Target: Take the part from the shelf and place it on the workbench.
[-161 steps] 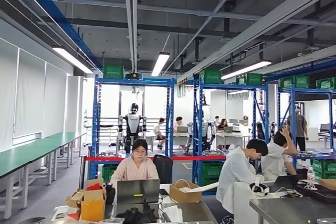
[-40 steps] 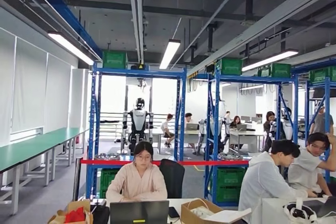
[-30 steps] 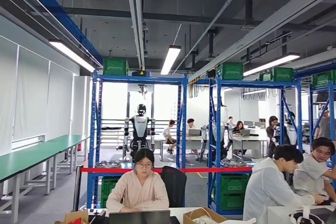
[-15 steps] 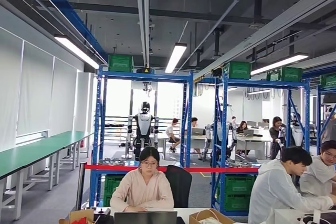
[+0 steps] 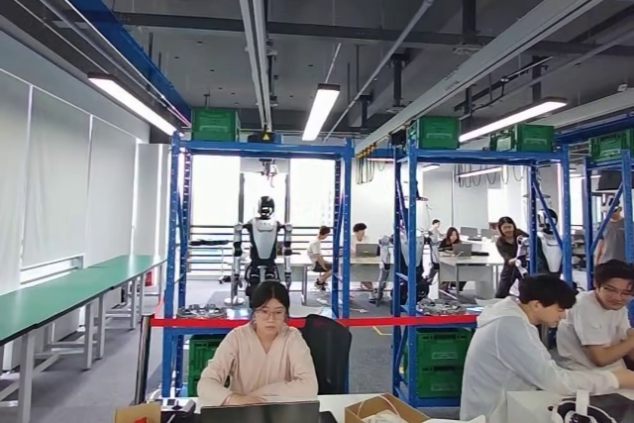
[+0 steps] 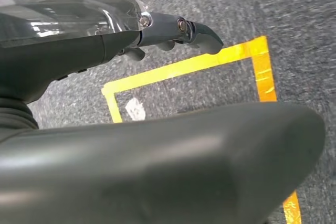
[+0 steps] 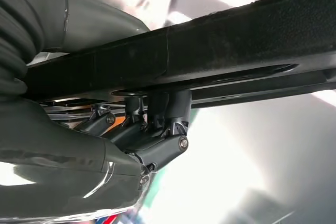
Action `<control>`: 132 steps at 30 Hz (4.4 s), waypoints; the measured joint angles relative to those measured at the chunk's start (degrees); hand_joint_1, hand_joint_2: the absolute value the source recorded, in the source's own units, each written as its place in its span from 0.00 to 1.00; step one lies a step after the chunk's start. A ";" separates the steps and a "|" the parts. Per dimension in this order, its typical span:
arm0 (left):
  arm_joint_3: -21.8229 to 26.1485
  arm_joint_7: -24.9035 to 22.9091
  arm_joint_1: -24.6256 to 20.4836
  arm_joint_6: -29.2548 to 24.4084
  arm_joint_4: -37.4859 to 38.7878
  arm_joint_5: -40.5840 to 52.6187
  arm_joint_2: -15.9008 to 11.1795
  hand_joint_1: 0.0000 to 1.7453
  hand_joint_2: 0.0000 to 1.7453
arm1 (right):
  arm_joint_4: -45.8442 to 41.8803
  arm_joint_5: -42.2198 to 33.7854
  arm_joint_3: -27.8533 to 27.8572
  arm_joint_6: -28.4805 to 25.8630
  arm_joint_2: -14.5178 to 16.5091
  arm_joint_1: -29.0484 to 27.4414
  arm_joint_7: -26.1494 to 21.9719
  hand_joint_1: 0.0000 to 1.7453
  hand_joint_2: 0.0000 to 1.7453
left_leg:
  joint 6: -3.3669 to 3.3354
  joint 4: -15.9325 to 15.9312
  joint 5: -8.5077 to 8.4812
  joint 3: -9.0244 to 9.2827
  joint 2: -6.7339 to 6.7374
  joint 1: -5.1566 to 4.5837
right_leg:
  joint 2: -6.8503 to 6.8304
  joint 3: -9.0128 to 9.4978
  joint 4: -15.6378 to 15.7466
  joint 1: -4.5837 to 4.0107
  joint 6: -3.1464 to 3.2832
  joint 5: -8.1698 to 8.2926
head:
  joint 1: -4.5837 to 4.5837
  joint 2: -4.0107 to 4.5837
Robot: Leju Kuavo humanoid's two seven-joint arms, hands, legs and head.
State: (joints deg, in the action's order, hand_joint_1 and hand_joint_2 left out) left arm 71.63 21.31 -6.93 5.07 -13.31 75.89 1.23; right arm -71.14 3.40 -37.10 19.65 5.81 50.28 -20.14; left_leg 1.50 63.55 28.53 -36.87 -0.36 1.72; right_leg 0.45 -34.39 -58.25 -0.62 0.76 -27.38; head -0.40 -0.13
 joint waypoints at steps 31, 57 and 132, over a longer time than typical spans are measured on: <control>-3.64 -0.12 0.13 -0.33 0.01 -0.97 0.03 0.00 1.00 | 42.78 63.58 5.01 -25.30 4.66 9.56 22.76 1.00 1.00 | -0.12 0.06 -0.52 -1.44 -0.09 0.03 | 0.05 -1.96 -0.82 0.01 -0.17 0.49 | 0.04 0.00; -6.32 2.68 -0.83 -0.66 0.02 -0.34 0.17 0.00 1.00 | 48.91 62.58 12.42 -25.28 7.39 3.82 22.44 0.00 0.00 | -0.55 10.65 6.09 -5.93 -0.07 -0.23 | -0.21 -1.83 0.62 -0.02 0.46 1.63 | -0.06 0.00; -5.79 5.14 2.94 -1.38 0.00 -7.01 -0.87 0.00 0.00 | -36.40 -11.42 33.28 28.69 8.69 -55.40 -19.66 0.00 0.00 | -3.46 -5.31 1.67 6.75 0.78 -0.98 | -0.62 -4.99 -9.92 0.37 -2.56 -6.76 | -0.18 0.00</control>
State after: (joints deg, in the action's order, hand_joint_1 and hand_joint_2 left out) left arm 65.84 26.45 -3.99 3.69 -13.31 68.88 0.36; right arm -107.54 -8.02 -3.81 48.35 14.50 -5.12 -39.80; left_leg -1.96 58.24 30.20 -30.12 0.42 0.74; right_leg -0.17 -39.37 -68.17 -0.25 -1.80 -34.14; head -0.58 -0.13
